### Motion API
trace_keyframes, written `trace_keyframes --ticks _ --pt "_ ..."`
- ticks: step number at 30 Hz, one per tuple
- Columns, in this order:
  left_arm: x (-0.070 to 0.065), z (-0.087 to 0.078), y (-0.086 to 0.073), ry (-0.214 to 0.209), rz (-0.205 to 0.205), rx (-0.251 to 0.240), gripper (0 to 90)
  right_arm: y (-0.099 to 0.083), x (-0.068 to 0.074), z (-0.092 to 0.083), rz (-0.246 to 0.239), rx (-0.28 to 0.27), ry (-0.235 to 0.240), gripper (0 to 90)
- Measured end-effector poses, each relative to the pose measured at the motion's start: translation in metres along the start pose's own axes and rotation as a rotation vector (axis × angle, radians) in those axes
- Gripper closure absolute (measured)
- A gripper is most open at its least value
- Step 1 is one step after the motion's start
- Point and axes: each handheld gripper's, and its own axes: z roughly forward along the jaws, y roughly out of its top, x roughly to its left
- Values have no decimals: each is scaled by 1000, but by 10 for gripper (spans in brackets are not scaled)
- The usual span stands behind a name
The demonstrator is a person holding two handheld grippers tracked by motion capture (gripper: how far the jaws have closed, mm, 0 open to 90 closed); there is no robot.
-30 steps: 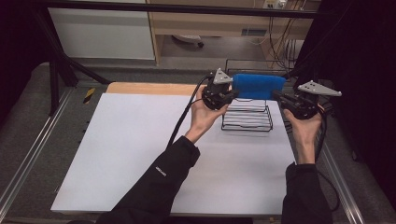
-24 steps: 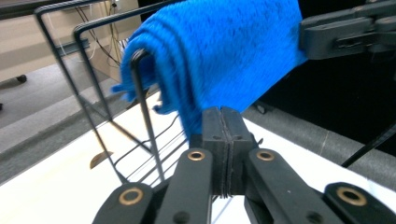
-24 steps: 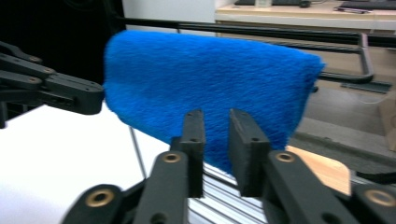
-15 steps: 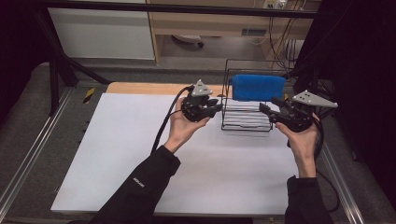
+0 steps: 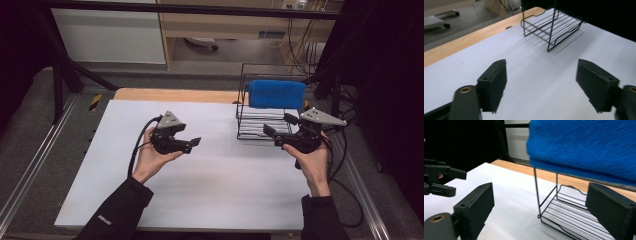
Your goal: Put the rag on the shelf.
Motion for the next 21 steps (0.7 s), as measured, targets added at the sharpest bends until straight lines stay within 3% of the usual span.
trace_keyframes --ticks 9,21 --pt "20 -37 -52 94 -37 16 94 -22 16 10 -8 69 36 17" --pt "39 -73 -112 142 -83 58 83 -70 23 21 -4 168 92 6"
